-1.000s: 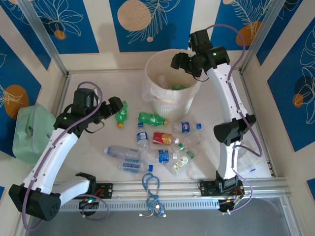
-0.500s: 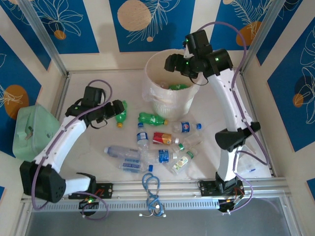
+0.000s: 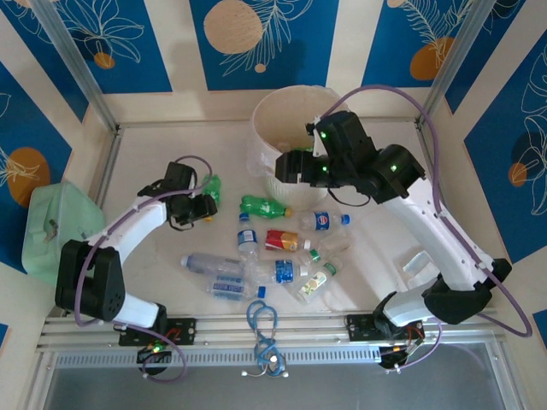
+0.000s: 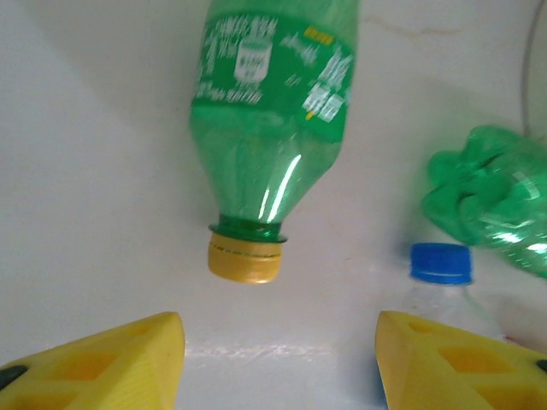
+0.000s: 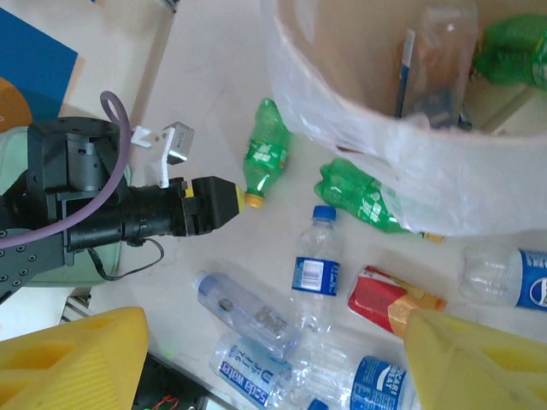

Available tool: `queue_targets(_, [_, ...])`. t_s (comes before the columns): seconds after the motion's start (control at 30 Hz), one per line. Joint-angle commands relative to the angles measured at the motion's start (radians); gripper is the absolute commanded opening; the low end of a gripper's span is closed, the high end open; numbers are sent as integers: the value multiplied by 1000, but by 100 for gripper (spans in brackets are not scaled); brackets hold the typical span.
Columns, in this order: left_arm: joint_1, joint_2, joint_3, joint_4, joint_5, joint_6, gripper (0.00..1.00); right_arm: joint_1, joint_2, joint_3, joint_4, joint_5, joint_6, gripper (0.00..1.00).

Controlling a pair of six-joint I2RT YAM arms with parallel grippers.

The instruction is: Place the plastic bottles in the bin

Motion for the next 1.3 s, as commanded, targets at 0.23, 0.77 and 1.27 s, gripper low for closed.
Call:
queue_targets(0.23, [9, 103, -27, 101, 21, 23, 58, 29, -34, -71, 68, -2, 62, 79])
queue_targets(0.77, [10, 194, 1, 147, 1, 39, 47, 46, -18, -69, 63, 4, 71, 79])
queue_targets(1.27, [8, 87, -27, 142, 33, 60, 29, 40, -13, -40, 57, 7, 76, 78])
